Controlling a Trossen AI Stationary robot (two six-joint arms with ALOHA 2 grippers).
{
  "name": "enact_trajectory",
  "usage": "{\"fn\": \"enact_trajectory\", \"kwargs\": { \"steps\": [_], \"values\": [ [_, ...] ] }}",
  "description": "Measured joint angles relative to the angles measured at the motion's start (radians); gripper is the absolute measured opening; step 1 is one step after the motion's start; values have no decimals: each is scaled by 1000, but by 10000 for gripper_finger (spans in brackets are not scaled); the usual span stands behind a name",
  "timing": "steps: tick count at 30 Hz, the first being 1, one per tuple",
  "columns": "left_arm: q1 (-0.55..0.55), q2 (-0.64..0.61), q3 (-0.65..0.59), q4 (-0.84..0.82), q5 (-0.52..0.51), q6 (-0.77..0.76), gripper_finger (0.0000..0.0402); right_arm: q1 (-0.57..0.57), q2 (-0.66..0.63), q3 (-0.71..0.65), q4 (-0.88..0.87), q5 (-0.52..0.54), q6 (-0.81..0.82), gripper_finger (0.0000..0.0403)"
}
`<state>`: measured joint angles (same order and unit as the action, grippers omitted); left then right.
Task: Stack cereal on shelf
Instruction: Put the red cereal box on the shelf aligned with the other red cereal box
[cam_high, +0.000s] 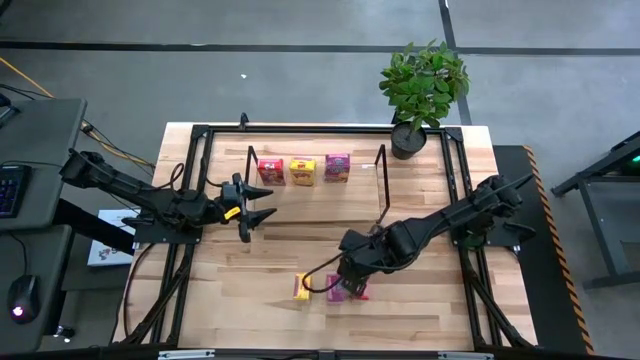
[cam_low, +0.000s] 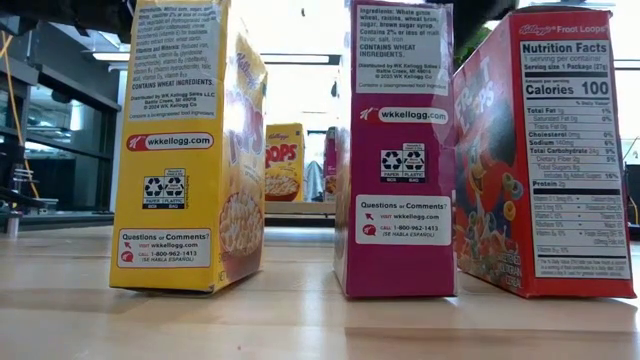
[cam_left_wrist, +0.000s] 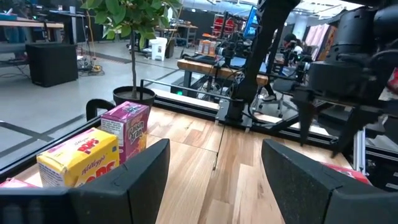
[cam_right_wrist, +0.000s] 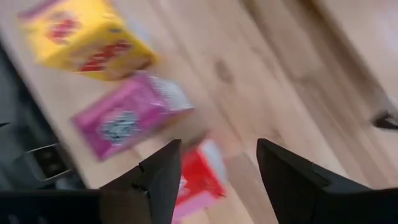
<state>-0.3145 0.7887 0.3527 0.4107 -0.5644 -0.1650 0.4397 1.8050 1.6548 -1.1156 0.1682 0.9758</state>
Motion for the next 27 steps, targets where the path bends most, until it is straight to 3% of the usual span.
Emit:
{"fn": "enact_trajectory", "kwargs": {
  "steps": [9, 16, 24, 27],
  "values": [
    [0, 0, 0, 0, 0, -12, 243, 27, 0, -1, -87, 8, 246, 296],
    [0, 0, 0, -1, 2, -24, 243, 96, 0, -1, -84, 1, 489, 300],
    [0, 0, 0, -22, 3, -43, 243, 198, 0, -1, -73, 232, 809, 300],
    [0, 0, 0, -23, 3, -43, 243, 217, 1, -1, -57, 243, 857, 300]
  ]
}}
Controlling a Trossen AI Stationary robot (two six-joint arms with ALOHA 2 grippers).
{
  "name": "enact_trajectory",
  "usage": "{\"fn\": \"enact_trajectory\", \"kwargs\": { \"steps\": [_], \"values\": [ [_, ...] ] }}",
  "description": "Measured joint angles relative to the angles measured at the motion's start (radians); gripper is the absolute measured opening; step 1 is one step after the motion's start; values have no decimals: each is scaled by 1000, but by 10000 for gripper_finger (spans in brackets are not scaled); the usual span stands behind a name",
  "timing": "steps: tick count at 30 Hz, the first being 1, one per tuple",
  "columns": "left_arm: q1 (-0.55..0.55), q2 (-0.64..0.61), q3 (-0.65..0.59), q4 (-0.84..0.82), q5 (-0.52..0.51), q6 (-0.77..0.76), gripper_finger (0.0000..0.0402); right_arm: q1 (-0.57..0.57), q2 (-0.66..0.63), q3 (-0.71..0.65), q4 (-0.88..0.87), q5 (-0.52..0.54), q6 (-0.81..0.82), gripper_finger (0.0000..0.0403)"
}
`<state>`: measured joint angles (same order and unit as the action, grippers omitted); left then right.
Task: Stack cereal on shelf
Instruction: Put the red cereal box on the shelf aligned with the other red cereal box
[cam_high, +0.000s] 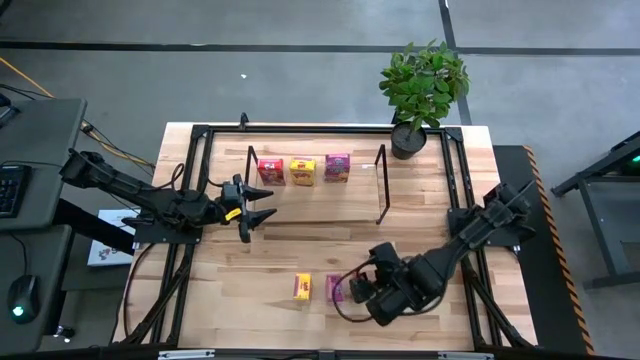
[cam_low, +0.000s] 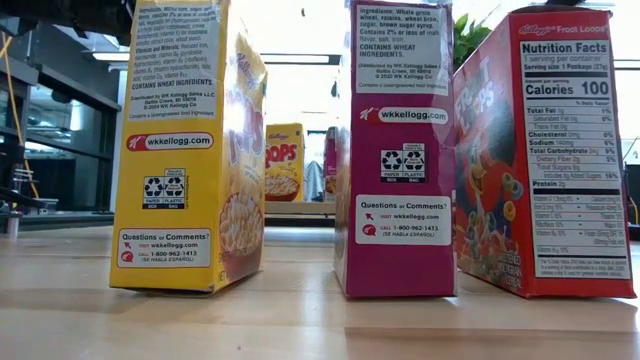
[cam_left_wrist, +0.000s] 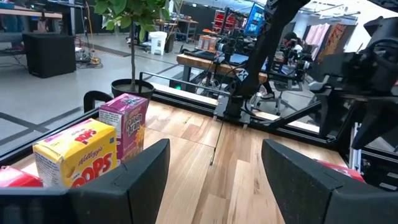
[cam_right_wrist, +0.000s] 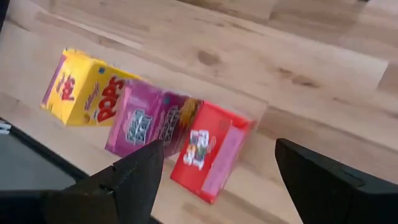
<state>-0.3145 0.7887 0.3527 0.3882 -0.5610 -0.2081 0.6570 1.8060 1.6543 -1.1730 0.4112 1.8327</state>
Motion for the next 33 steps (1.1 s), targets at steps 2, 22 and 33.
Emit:
{"fn": "enact_trajectory", "kwargs": {
  "steps": [2, 22, 33],
  "values": [
    [0, 0, 0, 0, 0, 0, 243, 6, 8, 0, -2, 0, 30, 300],
    [0, 0, 0, 1, 0, 0, 243, -16, 79, -1, 56, -38, 37, 300],
    [0, 0, 0, 2, 0, 0, 243, -19, 120, -1, 121, -45, 0, 300]
  ]
}}
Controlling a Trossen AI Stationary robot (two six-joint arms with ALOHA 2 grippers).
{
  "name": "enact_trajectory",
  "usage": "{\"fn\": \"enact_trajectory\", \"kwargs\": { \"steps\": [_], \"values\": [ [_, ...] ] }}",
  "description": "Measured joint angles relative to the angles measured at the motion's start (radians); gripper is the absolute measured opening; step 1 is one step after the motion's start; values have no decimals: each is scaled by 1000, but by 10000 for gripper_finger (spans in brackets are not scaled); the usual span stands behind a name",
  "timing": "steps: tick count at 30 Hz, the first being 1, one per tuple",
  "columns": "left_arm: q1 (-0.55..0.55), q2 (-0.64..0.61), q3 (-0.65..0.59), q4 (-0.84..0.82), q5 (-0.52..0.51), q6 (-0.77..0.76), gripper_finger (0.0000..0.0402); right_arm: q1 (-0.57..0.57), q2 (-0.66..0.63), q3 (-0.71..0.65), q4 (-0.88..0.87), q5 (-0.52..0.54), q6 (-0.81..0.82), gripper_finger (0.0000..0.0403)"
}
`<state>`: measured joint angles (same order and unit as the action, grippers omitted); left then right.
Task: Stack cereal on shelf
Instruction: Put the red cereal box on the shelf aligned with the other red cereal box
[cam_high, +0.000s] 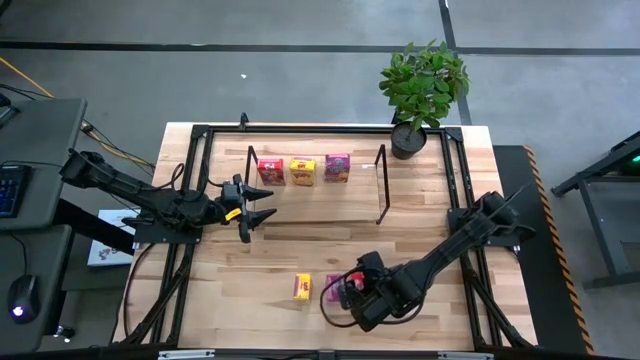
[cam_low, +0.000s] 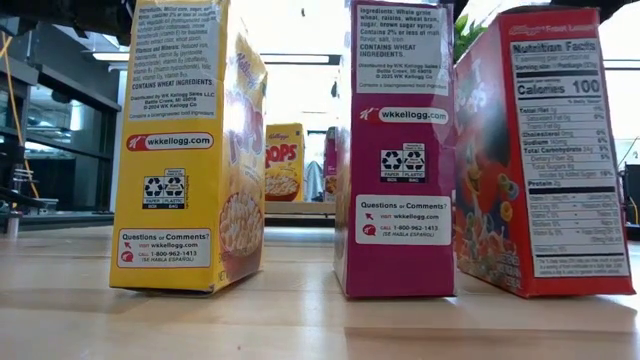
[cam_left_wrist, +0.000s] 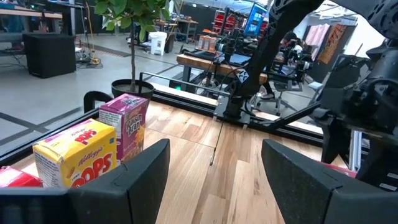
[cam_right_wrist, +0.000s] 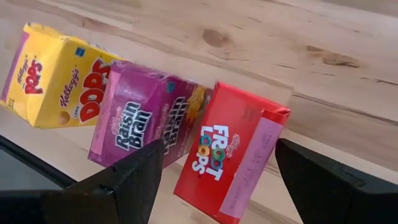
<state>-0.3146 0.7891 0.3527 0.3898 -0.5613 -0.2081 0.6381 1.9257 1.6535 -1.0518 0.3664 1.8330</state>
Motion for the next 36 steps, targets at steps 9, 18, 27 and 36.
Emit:
{"fn": "enact_trajectory", "kwargs": {
  "steps": [9, 18, 27, 36],
  "values": [
    [0, 0, 0, 3, 0, 0, 243, -1, 1, 0, -28, -28, -5, 300],
    [0, 0, 0, 3, 0, -1, 243, 0, 14, 0, -66, 1, 8, 300],
    [0, 0, 0, 3, 0, -1, 243, -1, 41, 0, -55, -34, 0, 300],
    [0, 0, 0, 3, 0, -2, 243, -2, 79, 0, -60, -61, -19, 300]
  ]
}}
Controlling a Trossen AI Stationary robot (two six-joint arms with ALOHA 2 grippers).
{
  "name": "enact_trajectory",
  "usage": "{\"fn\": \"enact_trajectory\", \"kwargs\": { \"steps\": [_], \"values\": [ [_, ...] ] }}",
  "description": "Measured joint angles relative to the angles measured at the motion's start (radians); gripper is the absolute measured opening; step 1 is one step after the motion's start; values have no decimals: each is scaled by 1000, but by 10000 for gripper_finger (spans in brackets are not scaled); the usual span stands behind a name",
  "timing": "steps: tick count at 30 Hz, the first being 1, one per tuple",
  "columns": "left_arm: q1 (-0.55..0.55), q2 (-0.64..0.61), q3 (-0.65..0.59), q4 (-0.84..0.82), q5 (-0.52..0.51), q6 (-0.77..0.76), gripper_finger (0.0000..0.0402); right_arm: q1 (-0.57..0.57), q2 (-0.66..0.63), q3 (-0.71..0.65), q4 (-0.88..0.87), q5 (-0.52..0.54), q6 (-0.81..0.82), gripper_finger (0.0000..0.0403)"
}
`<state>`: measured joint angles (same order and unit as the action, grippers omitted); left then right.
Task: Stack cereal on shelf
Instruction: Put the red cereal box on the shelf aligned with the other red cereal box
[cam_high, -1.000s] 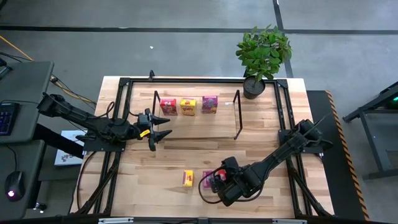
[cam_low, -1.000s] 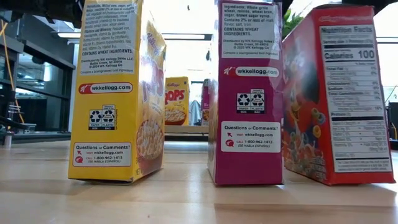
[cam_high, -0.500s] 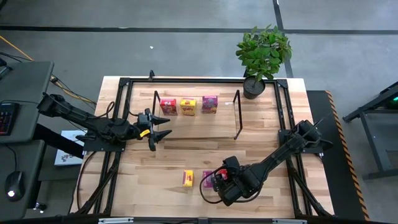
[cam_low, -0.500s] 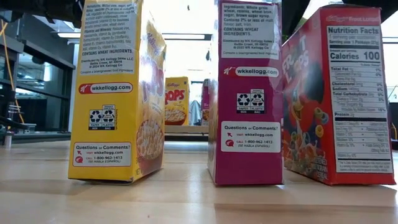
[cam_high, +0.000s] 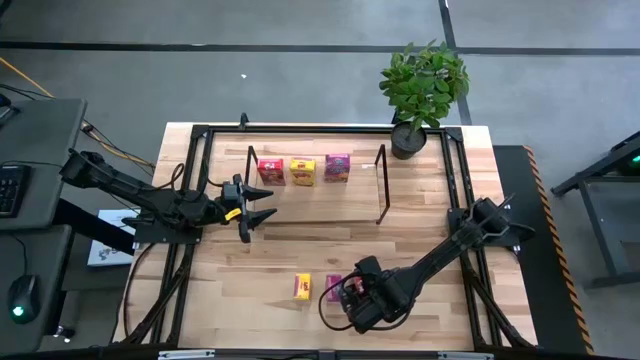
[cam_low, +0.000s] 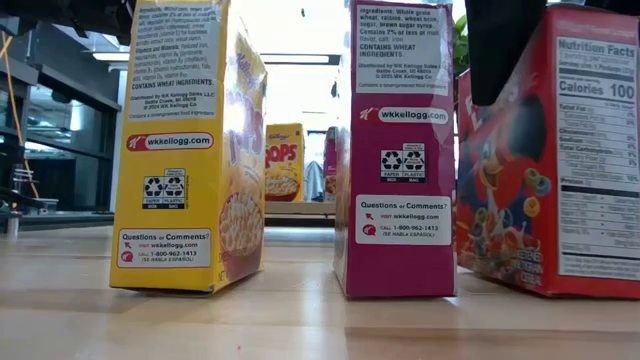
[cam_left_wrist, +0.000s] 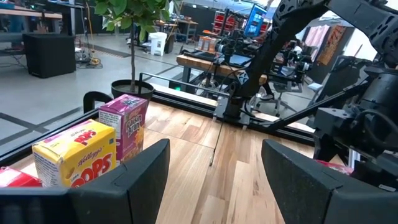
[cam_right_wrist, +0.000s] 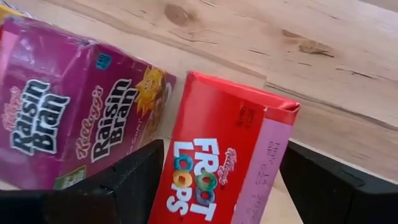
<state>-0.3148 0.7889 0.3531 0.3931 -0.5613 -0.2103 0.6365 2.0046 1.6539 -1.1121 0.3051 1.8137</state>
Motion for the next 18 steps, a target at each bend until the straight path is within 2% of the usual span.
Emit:
{"fn": "enact_trajectory", "kwargs": {
  "steps": [11, 18],
  "values": [
    [0, 0, 0, 0, 0, 0, 243, 0, 0, 0, -29, 25, -16, 296],
    [0, 0, 0, 0, 0, 0, 243, 0, 0, 0, -33, 6, -42, 234]
  ]
}}
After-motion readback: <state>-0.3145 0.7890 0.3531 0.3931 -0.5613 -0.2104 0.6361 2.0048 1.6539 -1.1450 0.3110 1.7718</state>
